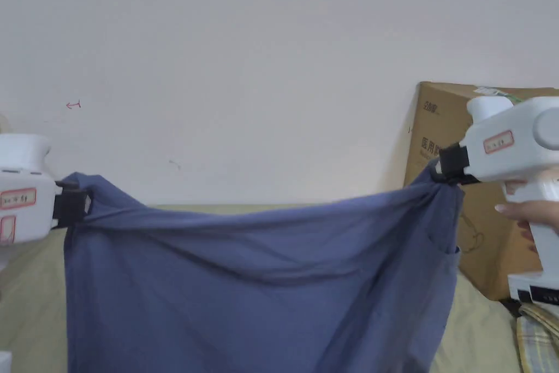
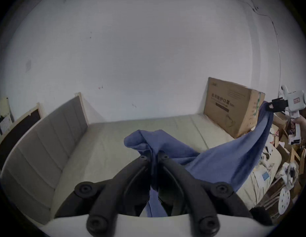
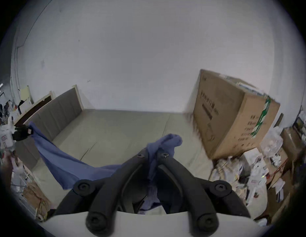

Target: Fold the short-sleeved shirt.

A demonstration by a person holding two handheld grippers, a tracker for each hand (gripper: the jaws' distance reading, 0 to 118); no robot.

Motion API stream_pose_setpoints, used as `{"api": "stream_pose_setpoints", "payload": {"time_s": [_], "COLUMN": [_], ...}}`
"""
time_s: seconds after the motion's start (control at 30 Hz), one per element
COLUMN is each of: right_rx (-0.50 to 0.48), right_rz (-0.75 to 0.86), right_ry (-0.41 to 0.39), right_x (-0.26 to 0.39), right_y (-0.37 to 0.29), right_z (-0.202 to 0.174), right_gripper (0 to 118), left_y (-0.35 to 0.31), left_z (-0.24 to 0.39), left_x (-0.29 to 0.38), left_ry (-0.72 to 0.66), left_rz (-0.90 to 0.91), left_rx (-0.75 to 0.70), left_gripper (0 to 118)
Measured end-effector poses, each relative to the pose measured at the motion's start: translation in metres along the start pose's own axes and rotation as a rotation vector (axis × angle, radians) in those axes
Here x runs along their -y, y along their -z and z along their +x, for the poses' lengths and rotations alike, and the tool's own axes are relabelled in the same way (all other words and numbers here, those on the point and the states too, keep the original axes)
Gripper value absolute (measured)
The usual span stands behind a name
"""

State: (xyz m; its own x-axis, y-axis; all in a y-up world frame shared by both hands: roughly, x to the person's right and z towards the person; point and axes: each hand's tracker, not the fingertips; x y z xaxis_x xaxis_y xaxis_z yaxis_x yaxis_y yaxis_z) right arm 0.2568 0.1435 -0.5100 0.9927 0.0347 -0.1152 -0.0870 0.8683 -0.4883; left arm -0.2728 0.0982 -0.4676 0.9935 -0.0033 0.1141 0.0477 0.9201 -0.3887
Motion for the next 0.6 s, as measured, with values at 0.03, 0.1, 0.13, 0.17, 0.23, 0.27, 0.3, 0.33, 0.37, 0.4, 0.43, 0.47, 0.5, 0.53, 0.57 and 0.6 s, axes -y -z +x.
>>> {"api": "stream_pose_setpoints", "payload": {"time_s": [0.03, 0.1, 0.13, 0.17, 0.23, 0.27, 0.3, 0.33, 0.37, 0.4, 0.43, 0.47, 0.5, 0.53, 0.57, 0.6], "right_rx": [0.018, 0.03, 0.04, 0.049, 0.082, 0.099, 0.117, 0.128, 0.136, 0.145, 0.151, 0.157, 0.164, 0.17, 0.174, 0.177], "right_rz": [0.012, 0.02, 0.028, 0.035, 0.057, 0.069, 0.08, 0.088, 0.095, 0.105, 0.115, 0.121, 0.129, 0.135, 0.139, 0.141], "right_ry": [-0.013, -0.016, -0.013, -0.01, -0.021, -0.032, -0.042, -0.05, -0.055, -0.054, -0.052, -0.046, -0.04, -0.031, -0.026, -0.021], "right_x": [-0.01, -0.029, -0.039, -0.047, -0.065, -0.073, -0.08, -0.088, -0.095, -0.101, -0.107, -0.111, -0.114, -0.115, -0.115, -0.114], "right_y": [0.004, 0.018, 0.026, 0.033, 0.054, 0.063, 0.074, 0.084, 0.093, 0.104, 0.113, 0.124, 0.134, 0.144, 0.152, 0.163], "right_z": [-0.001, -0.001, -0.002, -0.004, -0.006, -0.008, -0.009, -0.01, -0.011, -0.011, -0.012, -0.009, -0.009, -0.01, -0.011, -0.01], "right_gripper": [9, 9, 9, 9, 9, 9, 9, 9, 9, 9, 9, 9, 9, 9, 9, 9], "left_y": [0.006, 0.021, 0.03, 0.039, 0.06, 0.071, 0.082, 0.094, 0.105, 0.117, 0.129, 0.14, 0.15, 0.16, 0.168, 0.177], "left_z": [-0.001, -0.004, -0.004, -0.004, -0.001, 0.0, 0.0, 0.001, 0.0, -0.001, -0.004, -0.005, -0.006, -0.007, -0.007, -0.005], "left_x": [-0.008, -0.022, -0.029, -0.033, -0.045, -0.05, -0.055, -0.061, -0.066, -0.071, -0.075, -0.078, -0.08, -0.081, -0.08, -0.078], "left_ry": [-0.002, -0.016, -0.026, -0.031, -0.027, -0.022, -0.019, -0.019, -0.023, -0.039, -0.057, -0.075, -0.093, -0.108, -0.105, -0.103], "left_rz": [0.016, 0.016, 0.017, 0.018, 0.025, 0.031, 0.038, 0.043, 0.047, 0.057, 0.064, 0.073, 0.083, 0.098, 0.103, 0.108], "left_rx": [-0.019, -0.027, -0.034, -0.039, -0.059, -0.066, -0.073, -0.083, -0.09, -0.095, -0.101, -0.106, -0.116, -0.119, -0.126, -0.141], "left_gripper": [4, 4, 4, 4, 4, 4, 4, 4, 4, 4, 4, 4, 4, 4, 4, 4]}}
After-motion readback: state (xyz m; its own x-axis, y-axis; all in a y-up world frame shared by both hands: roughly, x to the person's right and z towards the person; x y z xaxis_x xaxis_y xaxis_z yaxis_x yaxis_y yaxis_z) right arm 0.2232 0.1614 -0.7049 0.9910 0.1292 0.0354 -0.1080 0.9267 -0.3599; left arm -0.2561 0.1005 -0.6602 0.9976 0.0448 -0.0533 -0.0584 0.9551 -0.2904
